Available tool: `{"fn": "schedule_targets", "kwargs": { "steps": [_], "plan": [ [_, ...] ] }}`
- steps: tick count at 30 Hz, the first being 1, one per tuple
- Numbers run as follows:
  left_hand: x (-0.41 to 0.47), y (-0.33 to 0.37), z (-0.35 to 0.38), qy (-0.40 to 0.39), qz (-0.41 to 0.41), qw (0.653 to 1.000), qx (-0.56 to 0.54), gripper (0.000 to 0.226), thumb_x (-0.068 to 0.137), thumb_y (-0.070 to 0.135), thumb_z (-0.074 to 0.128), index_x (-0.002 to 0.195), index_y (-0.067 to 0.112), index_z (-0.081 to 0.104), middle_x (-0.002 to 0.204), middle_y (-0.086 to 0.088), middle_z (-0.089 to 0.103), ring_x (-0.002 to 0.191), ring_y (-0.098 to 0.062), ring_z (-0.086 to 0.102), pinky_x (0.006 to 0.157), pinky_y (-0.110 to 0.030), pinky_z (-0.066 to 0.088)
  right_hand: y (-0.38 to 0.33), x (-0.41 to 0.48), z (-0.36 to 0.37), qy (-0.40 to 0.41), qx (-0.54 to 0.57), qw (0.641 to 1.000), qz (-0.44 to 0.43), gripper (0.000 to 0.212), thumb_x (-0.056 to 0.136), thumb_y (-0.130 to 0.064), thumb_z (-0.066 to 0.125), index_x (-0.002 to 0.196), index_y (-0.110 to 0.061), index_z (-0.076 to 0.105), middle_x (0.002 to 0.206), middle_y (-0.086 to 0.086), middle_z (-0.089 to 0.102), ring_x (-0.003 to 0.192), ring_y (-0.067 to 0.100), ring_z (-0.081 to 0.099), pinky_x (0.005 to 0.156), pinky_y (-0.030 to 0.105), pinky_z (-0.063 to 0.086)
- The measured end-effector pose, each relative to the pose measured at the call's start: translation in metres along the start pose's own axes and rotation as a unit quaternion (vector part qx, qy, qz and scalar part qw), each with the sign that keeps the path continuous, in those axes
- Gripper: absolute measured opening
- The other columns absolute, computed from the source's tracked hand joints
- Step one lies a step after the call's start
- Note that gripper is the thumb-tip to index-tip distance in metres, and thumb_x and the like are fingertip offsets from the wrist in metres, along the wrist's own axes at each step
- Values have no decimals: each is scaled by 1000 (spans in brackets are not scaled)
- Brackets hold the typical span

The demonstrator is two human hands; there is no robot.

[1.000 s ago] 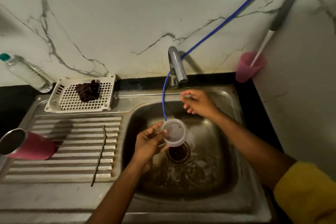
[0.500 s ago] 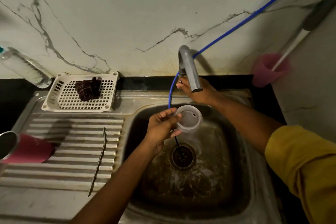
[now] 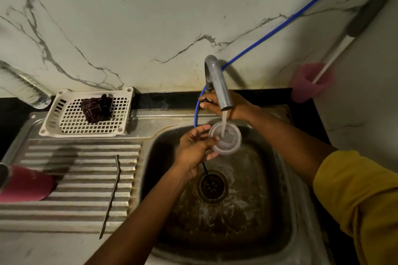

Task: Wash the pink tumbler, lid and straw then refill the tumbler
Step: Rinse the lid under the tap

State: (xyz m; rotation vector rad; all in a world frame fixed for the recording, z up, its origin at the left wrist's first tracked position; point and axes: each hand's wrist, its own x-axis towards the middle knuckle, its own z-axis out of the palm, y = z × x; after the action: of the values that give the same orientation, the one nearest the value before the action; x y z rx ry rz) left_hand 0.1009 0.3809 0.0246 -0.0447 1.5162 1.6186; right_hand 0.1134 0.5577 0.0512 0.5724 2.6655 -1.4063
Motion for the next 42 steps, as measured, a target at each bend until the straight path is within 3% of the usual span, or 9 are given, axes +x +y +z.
{"fn": "schedule_targets", "kwargs": {
  "steps": [3, 7, 10, 14, 19, 24, 30, 37, 42],
  "plan": [
    [3, -2, 3, 8, 38, 999, 35, 41, 79, -7, 77, 109, 18, 67, 97, 0, 78, 91, -19, 75, 67, -32, 59, 11, -12, 4, 35, 9, 999, 10, 39, 94, -41, 66, 129, -25, 61, 120, 3, 69, 109, 20, 66, 98, 43, 54],
    [4, -8, 10, 7, 85, 995, 55, 37, 77, -13, 76, 99, 17, 71, 90, 1, 78, 89, -18, 75, 71, -35, 61, 33, -43, 15, 109, 66, 991, 38, 10, 96, -30, 64, 104, -28, 69, 99, -3, 72, 95, 15, 68, 90, 41, 55],
    [1, -11, 18, 6, 176, 976, 129, 34, 73, -11, 80, 96, 14, 72, 92, 1, 77, 88, -8, 73, 76, -24, 60, 41, -71, 25, 184, 158, 963, 114, 41, 80, -66, 58, 91, -30, 73, 88, -5, 75, 88, 15, 71, 86, 45, 58],
    [-1, -16, 21, 23, 332, 910, 247, 28, 77, -8, 79, 97, 10, 71, 94, 6, 72, 89, 1, 69, 77, -15, 55, 43, -96, 38, 168, 332, 900, 229, 36, 88, -65, 60, 94, -30, 69, 98, 3, 74, 91, 21, 73, 85, 41, 61],
    [12, -27, -1, 2, 494, 774, 397, 32, 74, -5, 82, 99, 10, 68, 111, 0, 62, 104, -7, 60, 88, -18, 52, 40, -101, 52, 143, 589, 771, 197, 17, 95, -19, 63, 108, -9, 67, 101, 12, 75, 89, 18, 75, 74, 28, 60],
    [5, -40, -24, -16, 416, 809, 415, 70, 67, 24, 91, 127, 19, 55, 134, 2, 43, 128, 0, 43, 102, -11, 41, 41, -96, 58, 132, 630, 747, 166, 30, 90, 0, 55, 117, -7, 66, 101, 12, 74, 86, 19, 73, 70, 28, 59],
    [-7, -30, -14, -46, 177, 968, 171, 57, 80, 18, 83, 130, 29, 56, 123, 6, 67, 112, -12, 67, 82, -25, 58, 47, -98, 62, 134, 695, 697, 118, 48, 74, -2, 46, 117, -4, 67, 111, 17, 71, 99, 27, 69, 86, 38, 58],
    [-5, -21, 3, -57, 152, 974, 158, 38, 86, 8, 75, 122, 18, 67, 109, 3, 76, 102, -15, 73, 87, -37, 61, 64, -101, 64, 148, 619, 755, 158, 54, 80, -1, 48, 132, -9, 60, 125, 19, 66, 106, 28, 66, 80, 36, 59],
    [-4, -20, 6, -43, 233, 934, 267, 50, 75, 5, 85, 119, 24, 70, 105, 10, 76, 98, -1, 70, 81, -16, 56, 69, -102, 66, 184, 532, 799, 212, 31, 103, -13, 49, 132, -9, 60, 118, 13, 70, 104, 27, 68, 86, 35, 58]
  ]
}}
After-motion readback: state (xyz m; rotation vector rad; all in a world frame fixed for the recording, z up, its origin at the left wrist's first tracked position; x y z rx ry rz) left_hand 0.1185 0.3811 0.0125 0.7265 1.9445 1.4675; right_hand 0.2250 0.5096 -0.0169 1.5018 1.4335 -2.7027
